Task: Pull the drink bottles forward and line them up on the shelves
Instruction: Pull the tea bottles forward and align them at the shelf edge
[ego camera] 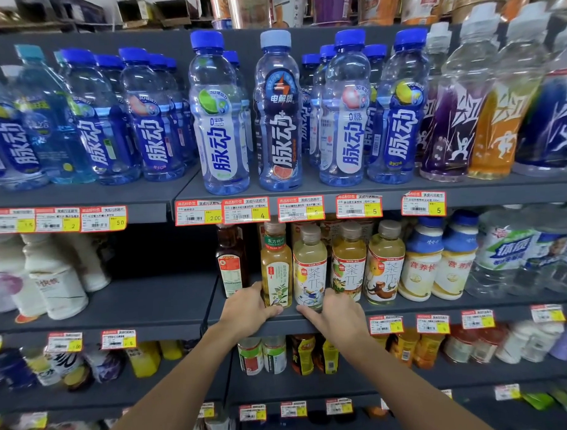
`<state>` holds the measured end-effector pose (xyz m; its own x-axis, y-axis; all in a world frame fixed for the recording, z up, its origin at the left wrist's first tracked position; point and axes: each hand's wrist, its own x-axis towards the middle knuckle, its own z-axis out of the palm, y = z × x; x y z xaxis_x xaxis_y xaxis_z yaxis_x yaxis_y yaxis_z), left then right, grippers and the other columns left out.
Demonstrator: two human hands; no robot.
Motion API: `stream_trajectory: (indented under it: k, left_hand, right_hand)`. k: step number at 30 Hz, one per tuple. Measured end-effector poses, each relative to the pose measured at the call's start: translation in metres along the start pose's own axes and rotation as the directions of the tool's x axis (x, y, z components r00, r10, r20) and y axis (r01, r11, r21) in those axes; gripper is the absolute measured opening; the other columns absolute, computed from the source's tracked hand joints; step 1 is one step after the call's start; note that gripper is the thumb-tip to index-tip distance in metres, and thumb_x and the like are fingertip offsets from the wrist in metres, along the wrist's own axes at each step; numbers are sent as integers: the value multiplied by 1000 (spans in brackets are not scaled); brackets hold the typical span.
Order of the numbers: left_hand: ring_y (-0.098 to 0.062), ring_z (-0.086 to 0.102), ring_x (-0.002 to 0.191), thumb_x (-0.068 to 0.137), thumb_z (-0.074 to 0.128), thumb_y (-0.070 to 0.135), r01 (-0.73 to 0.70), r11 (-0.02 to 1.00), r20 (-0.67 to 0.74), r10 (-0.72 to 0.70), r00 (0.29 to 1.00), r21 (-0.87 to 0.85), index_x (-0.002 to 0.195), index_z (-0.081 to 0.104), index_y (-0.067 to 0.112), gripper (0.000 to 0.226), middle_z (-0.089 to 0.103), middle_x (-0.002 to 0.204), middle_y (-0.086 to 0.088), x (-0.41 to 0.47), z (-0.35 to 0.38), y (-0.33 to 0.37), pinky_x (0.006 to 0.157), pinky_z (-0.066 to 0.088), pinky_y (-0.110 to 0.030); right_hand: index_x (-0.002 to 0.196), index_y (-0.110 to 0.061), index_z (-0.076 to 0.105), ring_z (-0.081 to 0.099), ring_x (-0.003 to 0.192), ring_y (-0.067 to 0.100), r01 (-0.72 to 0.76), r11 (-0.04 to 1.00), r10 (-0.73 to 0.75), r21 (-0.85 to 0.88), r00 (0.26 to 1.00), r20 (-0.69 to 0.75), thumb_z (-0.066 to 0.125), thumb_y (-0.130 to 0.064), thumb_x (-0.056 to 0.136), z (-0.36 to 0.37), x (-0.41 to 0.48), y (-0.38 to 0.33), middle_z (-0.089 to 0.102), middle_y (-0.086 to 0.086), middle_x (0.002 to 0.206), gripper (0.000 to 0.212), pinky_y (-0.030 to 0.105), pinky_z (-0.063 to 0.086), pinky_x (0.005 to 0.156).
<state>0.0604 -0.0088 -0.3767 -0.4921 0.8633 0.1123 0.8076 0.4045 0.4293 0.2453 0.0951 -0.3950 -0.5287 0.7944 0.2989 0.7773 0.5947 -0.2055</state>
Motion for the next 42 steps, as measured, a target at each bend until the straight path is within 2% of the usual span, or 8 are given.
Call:
stream_trajectory:
  k: [7,17,25,28,31,33,36,42]
  left_hand:
    - [-14,65,89,83,71,59,-5,1000,12,6,1000,-22,120,54,20,56,67,89,8,0,0,0,76,50,-32]
    - [-13,64,85,83,70,59,-23,1000,24,24,999,-17,122,53,22,57,65,83,9,0,0,-1,73,49,-31]
    - [-13,64,85,84,70,59,-23,1000,23,23,999,1,126,51,22,59,64,82,10,2,3,-4,73,50,-33]
    - [-14,64,86,84,68,61,-27,1000,20,27,999,14,125,51,21,60,64,82,10,2,4,-4,71,49,-33]
    - [-14,65,89,84,64,65,-37,998,-3,38,999,50,127,50,22,63,65,86,9,1,5,-6,72,50,-33]
    - [-14,65,88,84,61,68,-50,995,-24,53,998,85,128,51,23,64,68,90,7,0,6,-7,70,48,-31]
    - [-14,65,88,84,59,71,-55,992,-39,60,997,113,126,52,23,65,68,92,6,0,7,-9,67,44,-30]
    - [-15,65,90,84,59,71,-47,992,-25,50,998,118,123,52,22,63,69,94,6,2,9,-10,72,49,-32]
  right_hand:
    - [82,-21,43,45,63,15,-40,999,40,-20,999,8,43,-77,89,0,-3,-8,34,-9,63,56,27,37,57]
    - [89,-17,51,65,86,22,74,989,-58,-127,991,120,44,-75,91,-22,3,0,67,2,90,58,30,40,66]
    - [107,-14,56,67,95,26,175,970,-151,-168,978,144,42,-71,93,-17,6,14,70,5,97,60,33,38,68]
    - [123,-29,59,67,92,28,305,920,-272,-247,949,157,53,-46,101,-11,6,22,65,5,100,28,36,49,71]
    - [129,-39,57,66,92,28,361,893,-314,-267,927,205,59,-30,102,-11,7,29,62,4,105,29,39,52,73]
    - [124,-32,58,67,91,27,360,898,-327,-251,930,166,56,-40,102,-10,8,31,65,3,102,23,39,52,72]
    - [113,-19,56,69,90,26,334,919,-316,-207,942,117,45,-61,99,-7,11,34,68,2,94,46,37,51,71]
    - [110,-19,55,68,94,26,298,935,-284,-191,954,100,39,-67,97,-9,10,35,71,4,97,53,37,51,76]
